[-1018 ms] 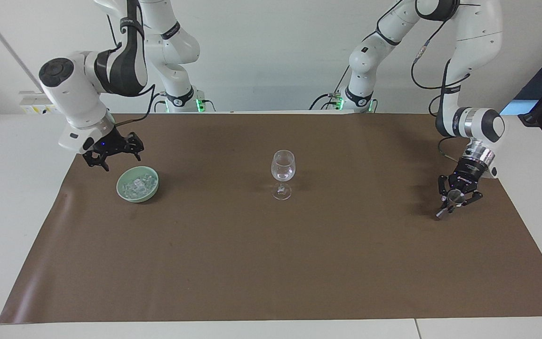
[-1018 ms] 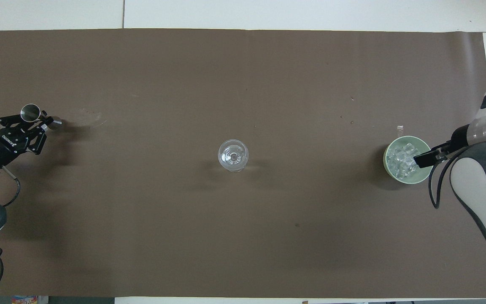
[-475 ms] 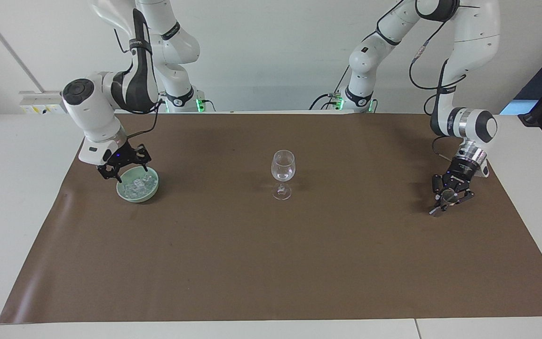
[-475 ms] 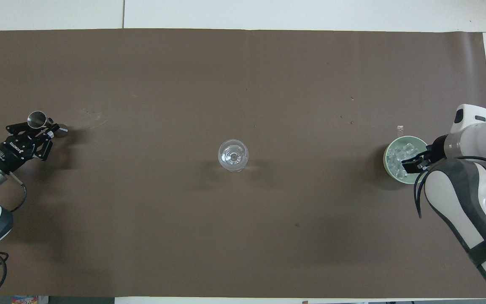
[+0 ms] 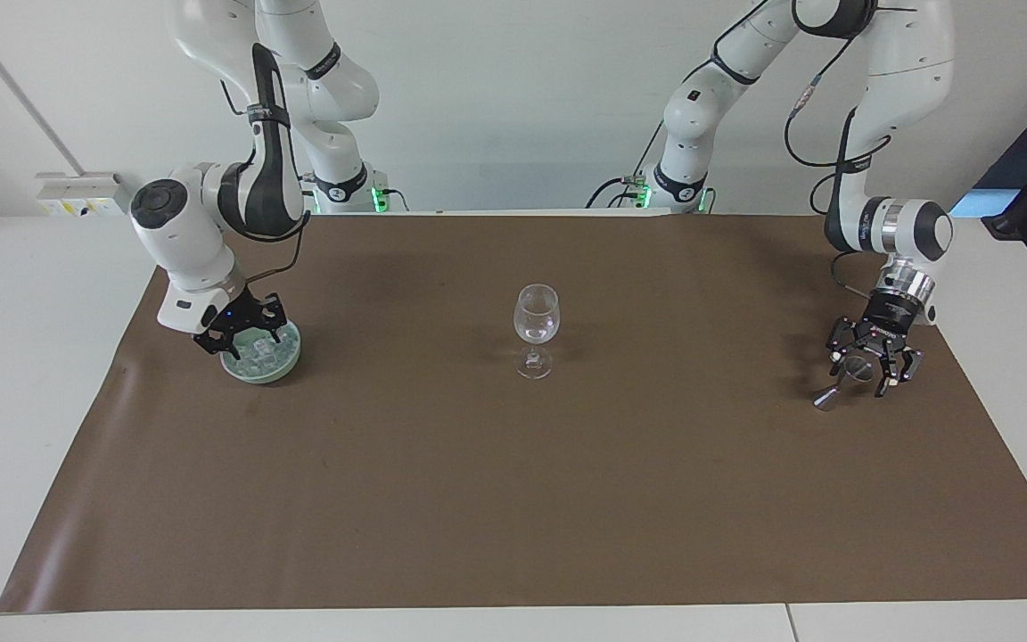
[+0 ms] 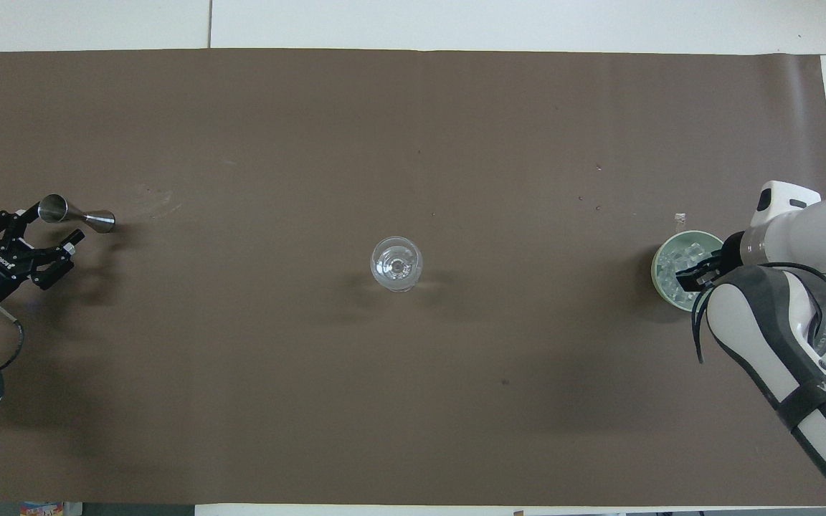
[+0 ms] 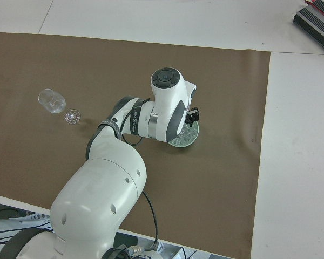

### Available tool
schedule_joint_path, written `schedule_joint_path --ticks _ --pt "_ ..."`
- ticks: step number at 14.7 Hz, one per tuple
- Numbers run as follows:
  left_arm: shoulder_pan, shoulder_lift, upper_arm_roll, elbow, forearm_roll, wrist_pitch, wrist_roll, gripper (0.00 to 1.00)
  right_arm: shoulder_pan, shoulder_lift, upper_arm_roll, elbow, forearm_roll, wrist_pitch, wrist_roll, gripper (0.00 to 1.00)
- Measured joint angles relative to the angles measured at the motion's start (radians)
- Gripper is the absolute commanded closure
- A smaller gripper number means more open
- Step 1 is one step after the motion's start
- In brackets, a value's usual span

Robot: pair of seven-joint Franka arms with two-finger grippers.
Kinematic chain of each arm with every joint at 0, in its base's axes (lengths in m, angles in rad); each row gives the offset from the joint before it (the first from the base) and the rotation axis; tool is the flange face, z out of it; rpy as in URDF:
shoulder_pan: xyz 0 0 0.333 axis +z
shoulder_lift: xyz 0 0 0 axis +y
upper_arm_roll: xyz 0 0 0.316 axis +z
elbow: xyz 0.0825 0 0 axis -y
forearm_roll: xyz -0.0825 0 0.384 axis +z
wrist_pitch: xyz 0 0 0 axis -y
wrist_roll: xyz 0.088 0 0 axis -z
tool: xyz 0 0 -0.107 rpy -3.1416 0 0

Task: Pour wine and add ice with both arms

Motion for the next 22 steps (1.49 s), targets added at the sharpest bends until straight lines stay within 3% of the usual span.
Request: schedule_joint_path --ticks 4,9,12,15,16,22 --pt "0.002 -0.09 0.0 -0.046 0.153 0.0 -0.002 0.0 0.0 0.0 0.001 -0.001 0.0 0.002 0.0 0.44" --pt "0.005 -0.241 0.0 -0.018 0.59 -0.044 -0.014 0.0 0.0 0.0 0.001 -0.026 0.0 0.038 0.0 0.48" --pt "0.004 -0.264 -0.002 0.115 0.901 -0.185 -0.017 0.0 0.0 0.0 0.001 -0.031 0.0 0.04 0.0 0.67" --pt "-0.038 -0.261 -0.006 0.271 1.12 -0.301 -0.016 0.0 0.0 0.0 0.0 -0.031 0.0 0.04 0.001 0.96" --pt "-0.074 -0.261 -0.009 0.306 1.179 -0.309 -0.016 0.0 0.0 -0.001 0.0 -0.031 0.0 0.04 0.001 1.0" --pt "-0.335 -0.272 -0.026 0.461 1.448 -0.312 -0.017 0.0 0.0 -0.002 0.0 -0.03 0.001 0.037 0.001 1.0"
